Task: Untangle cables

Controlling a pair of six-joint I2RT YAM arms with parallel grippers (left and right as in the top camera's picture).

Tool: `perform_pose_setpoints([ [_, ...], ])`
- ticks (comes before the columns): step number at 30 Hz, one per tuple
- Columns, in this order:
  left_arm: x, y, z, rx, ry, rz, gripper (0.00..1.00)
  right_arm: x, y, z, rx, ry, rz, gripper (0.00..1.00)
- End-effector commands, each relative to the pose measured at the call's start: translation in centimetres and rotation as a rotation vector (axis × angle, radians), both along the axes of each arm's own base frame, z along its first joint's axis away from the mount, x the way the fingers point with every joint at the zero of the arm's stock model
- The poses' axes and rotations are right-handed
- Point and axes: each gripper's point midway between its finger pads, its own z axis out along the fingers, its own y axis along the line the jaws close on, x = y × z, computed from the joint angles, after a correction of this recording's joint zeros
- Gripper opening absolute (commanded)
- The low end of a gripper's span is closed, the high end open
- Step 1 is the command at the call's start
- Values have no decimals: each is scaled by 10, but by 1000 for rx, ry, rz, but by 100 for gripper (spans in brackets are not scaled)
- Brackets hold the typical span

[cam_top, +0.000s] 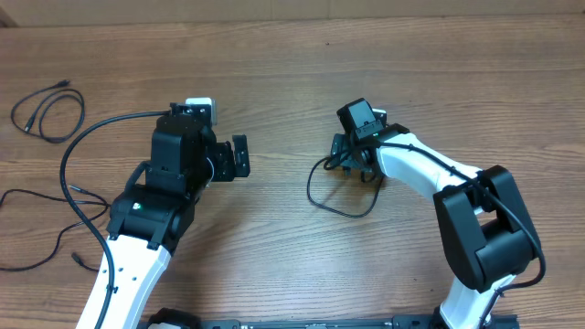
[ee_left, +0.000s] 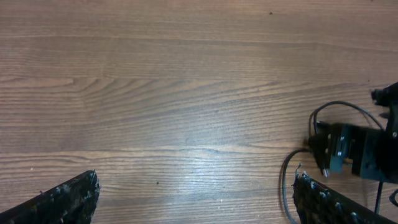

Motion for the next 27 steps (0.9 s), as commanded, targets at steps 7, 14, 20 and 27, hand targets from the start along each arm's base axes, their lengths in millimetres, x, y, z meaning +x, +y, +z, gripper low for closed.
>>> perform_pose_setpoints([
  [7,1,5,4,4,-3,29,100,-2,0,-9,15,28,-73,70],
  [14,3,4,-7,13,32,28,100,-7,2,-11,29,54,-66,47],
  [20,5,4,-20,24,75,28,99,-5,5,-8,35,52,-40,43],
  [27,4,4,-41,45,150,28,99,-3,4,25,5,105,-43,4],
])
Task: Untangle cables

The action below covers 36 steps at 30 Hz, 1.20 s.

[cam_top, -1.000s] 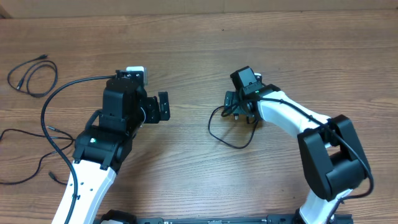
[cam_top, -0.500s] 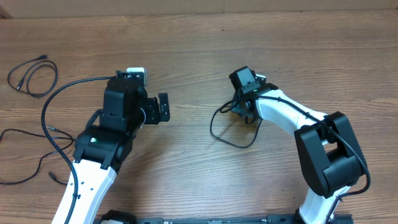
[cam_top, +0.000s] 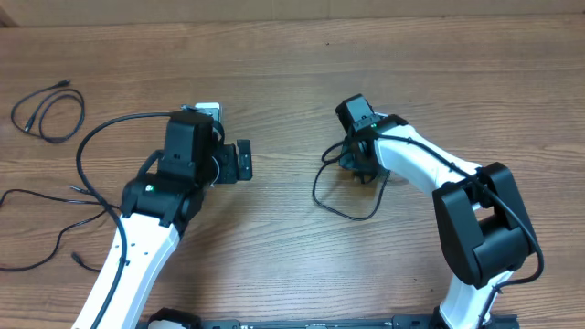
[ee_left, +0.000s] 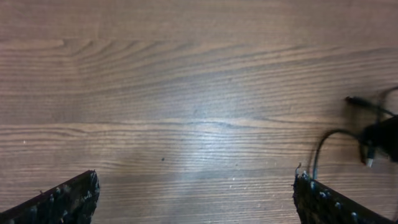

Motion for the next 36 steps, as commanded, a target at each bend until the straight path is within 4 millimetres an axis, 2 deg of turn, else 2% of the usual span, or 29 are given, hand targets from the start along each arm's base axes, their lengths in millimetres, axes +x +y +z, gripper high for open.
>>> perform_pose_setpoints([
  [1,4,3,-2,8,11,25,99,14,6,22,13,-16,-1,4],
  [6,3,4,-11,17,44,25,100,5,2,43,-15,48,-1,4],
  [10,4,4,-17,21,61,25,100,-10,1,56,-21,126,3,4],
  [14,5,3,-22,26,78,25,99,-44,9,54,48,280,16,4],
  [17,5,3,-25,28,87,25,100,-57,2,51,21,326,11,4],
  [22,5,3,-28,31,96,25,100,-65,-12,41,-48,342,-31,5],
  [27,5,3,-29,31,98,25,100,-76,-17,29,-61,369,-37,30],
  [28,5,3,-29,31,98,25,100,-77,-17,27,-62,371,-37,38],
  [29,5,3,-29,31,98,25,100,-77,-18,25,-61,371,-37,57],
  [30,5,3,-29,31,98,25,100,-77,-17,25,-60,368,-38,70],
  [32,5,3,-29,31,98,25,99,-75,-19,24,-67,353,-92,93],
  [33,5,3,-29,31,98,25,100,-73,-22,25,-77,343,-128,100],
  [36,5,3,-29,31,98,25,100,-68,-36,26,-124,286,-342,100],
])
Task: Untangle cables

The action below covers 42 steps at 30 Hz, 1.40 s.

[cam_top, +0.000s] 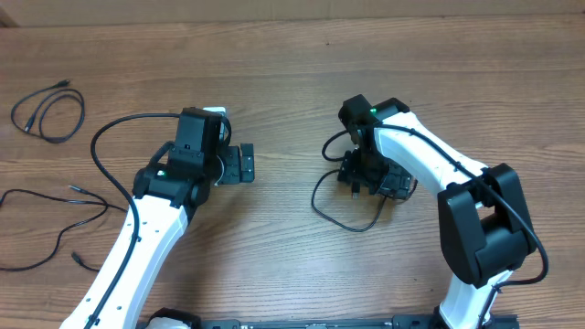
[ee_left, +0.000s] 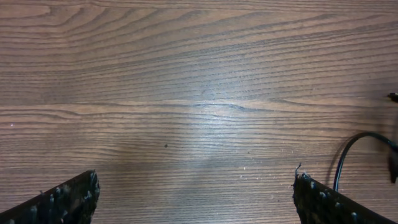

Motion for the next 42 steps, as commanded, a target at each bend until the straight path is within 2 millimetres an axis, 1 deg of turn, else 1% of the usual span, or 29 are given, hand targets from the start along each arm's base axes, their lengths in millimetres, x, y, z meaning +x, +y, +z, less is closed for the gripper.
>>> perform_pose_setpoints([
  [1,4,3,3,1,-9,22,100,6,-18,0,-107,-75,-317,100],
  [4,4,3,3,1,-9,22,99,5,-19,-1,-126,-97,-463,100],
  [8,4,3,3,1,-9,22,100,2,-20,-11,-142,-125,-622,100],
  [12,4,3,3,1,-9,22,100,5,-14,-26,-96,-144,-648,100],
  [17,4,3,3,1,-9,22,99,4,-15,-42,-78,-164,-650,100],
  [20,4,3,3,1,-9,22,100,-1,-17,-49,-82,-159,-649,96],
  [21,4,3,3,1,-9,22,99,-2,-18,-51,-82,-160,-649,93],
  [22,4,3,3,1,-9,22,99,-3,-18,-53,-81,-160,-649,88],
  [24,4,3,3,1,-9,22,100,-4,-18,-55,-80,-162,-649,72],
  [25,4,3,3,1,-9,22,99,-4,-18,-55,-80,-163,-649,61],
  [28,4,3,3,1,-9,22,100,-3,-18,-56,-77,-166,-649,42],
  [29,4,3,3,1,-9,22,100,-2,-18,-56,-75,-169,-649,29],
  [30,4,3,3,1,-9,22,100,-2,-18,-56,-77,-171,-649,20],
  [33,4,3,3,1,-9,22,100,0,-18,-56,-74,-178,-634,4],
  [37,4,3,3,1,-9,22,99,14,-12,-56,-25,-212,-532,4],
  [40,4,3,3,1,-9,22,99,31,-5,-54,22,-253,-423,4],
  [42,4,3,3,1,-9,22,100,45,7,-51,89,-281,-298,4],
])
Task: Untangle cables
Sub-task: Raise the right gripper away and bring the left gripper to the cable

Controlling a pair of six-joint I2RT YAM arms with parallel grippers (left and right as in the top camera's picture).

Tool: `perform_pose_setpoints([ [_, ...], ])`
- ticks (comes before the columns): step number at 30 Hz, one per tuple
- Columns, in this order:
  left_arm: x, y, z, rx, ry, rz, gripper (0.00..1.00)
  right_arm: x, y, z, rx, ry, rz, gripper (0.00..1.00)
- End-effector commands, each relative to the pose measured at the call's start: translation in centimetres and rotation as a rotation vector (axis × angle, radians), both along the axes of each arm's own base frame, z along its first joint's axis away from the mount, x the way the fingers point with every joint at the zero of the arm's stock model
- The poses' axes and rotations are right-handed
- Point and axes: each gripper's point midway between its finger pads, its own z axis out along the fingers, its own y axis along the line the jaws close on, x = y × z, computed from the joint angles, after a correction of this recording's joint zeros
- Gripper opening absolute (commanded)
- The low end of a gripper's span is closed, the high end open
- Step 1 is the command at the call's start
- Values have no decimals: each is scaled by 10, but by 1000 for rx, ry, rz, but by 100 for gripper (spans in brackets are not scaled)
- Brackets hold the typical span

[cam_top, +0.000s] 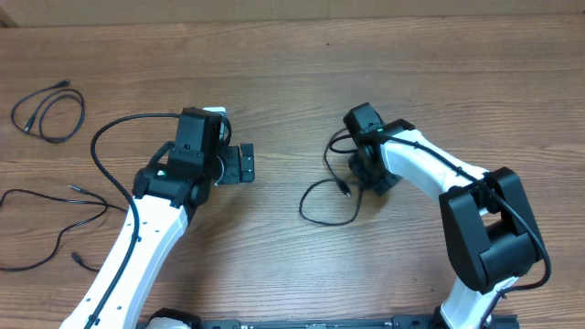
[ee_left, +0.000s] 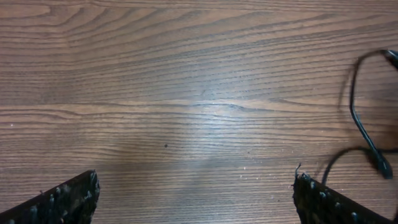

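Observation:
A thin black cable [cam_top: 322, 206] lies in loose loops on the wooden table right of centre. One strand rises to my right gripper [cam_top: 366, 175], which points down and is shut on it, its fingers mostly hidden under the wrist. A plug end [cam_top: 343, 191] hangs beside it. In the left wrist view the same cable [ee_left: 354, 112] curves at the right edge, with the plug [ee_left: 382, 168] low down. My left gripper [cam_top: 245, 164] [ee_left: 196, 178] is open over bare wood, well left of the cable.
A small coiled black cable [cam_top: 44, 111] lies at the far left. More thin cables [cam_top: 57, 212] sprawl along the left edge near the left arm's base. The table's back edge [cam_top: 292, 20] runs along the top.
My right gripper has turned and shifted slightly. The cable's loop has been dragged left and down, and its plug end now hangs free. The left arm has not moved.
At first my right gripper sat at the cable's top with the loop below it, and my left gripper was open nearby. The left arm then edged right and up and stopped. The right wrist kept reorienting over the cable, and the loop now lies further left.

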Motion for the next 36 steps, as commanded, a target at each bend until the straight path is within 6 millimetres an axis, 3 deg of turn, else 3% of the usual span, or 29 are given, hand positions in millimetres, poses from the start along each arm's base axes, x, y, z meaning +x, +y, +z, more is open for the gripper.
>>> perform_pose_setpoints([
  [1,4,3,3,1,-9,22,100,7,14,-14,40,3,269,4],
  [7,4,3,3,1,-9,22,100,31,108,16,454,-220,744,4],
  [8,4,3,3,1,-9,22,99,32,115,21,487,-247,786,4],
  [10,4,3,3,1,-9,22,100,33,116,22,489,-258,800,21],
  [11,4,3,3,1,-9,22,99,34,114,21,480,-255,795,45],
  [13,4,3,3,0,-10,22,99,37,105,19,456,-249,775,77],
  [14,6,1,5,-7,-17,19,99,39,102,20,448,-248,766,98],
  [17,10,-1,8,-16,-36,17,99,46,75,26,381,-229,706,100],
  [20,9,0,7,-14,-33,17,99,52,44,44,284,-227,644,100],
  [25,17,-6,13,-52,-71,17,100,49,0,99,175,-282,563,100],
  [32,8,-61,18,-305,-15,-99,96,1,-58,178,70,-342,447,100],
  [36,5,-110,6,-269,-27,-214,97,-34,-84,221,27,-421,362,100],
])
